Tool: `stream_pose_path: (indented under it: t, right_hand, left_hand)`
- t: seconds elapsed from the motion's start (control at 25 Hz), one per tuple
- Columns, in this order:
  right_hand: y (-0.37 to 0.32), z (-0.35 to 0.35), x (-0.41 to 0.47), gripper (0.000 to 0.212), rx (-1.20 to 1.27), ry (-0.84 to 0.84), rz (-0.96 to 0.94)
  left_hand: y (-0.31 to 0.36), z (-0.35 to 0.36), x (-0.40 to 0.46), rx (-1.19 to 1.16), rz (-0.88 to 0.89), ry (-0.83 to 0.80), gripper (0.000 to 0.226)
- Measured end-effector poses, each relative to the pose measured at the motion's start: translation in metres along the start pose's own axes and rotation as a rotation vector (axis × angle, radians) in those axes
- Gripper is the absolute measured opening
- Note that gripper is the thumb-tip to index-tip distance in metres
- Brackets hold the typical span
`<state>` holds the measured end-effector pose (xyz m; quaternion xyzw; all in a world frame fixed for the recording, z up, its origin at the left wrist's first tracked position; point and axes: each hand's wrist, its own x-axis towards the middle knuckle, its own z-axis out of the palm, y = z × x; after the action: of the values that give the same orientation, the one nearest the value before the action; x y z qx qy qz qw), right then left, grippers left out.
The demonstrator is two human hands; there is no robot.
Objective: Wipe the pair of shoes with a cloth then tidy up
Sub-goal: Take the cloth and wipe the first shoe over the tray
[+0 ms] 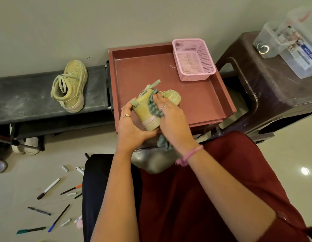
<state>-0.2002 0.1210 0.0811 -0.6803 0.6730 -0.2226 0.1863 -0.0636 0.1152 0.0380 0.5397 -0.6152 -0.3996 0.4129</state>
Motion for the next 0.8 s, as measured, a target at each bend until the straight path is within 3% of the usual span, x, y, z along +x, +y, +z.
stream_pose_path:
  t: [0.08, 0.28, 0.44, 0.56, 0.68, 0.8]
  right_hand:
    - [0.000, -0.008, 0.009, 0.066, 0.057, -0.016, 0.054]
    - [0.009, 0.012, -0.044, 0.060, -0.038, -0.058, -0.273]
    - [0.019, 0.001, 0.002, 0.069, 0.134, -0.038, 0.004]
    - [0.005, 0.012, -0.015, 0.070, 0.043, -0.095, -0.136]
    - [0.016, 0.024, -0.052, 0.066, -0.017, -0.041, -0.293]
    - [0.028, 0.017, -0.025, 0.070, 0.013, -0.017, -0.125]
  left_hand:
    - [-0.002, -0.001, 0.000, 0.013, 0.009, 0.001, 0.097]
    - [-0.014, -0.005, 0.000, -0.023, -0.039, 0.010, 0.101]
    - [-0.016, -0.002, -0.001, -0.018, -0.015, 0.029, 0.094]
    - [-0.021, -0.007, 0.001, -0.018, -0.031, -0.002, 0.097]
    - [-0.016, -0.004, 0.000, -0.032, -0.041, -0.048, 0.095]
    - [-0.012, 0.003, -0.001, -0.016, -0.029, -0.041, 0.093]
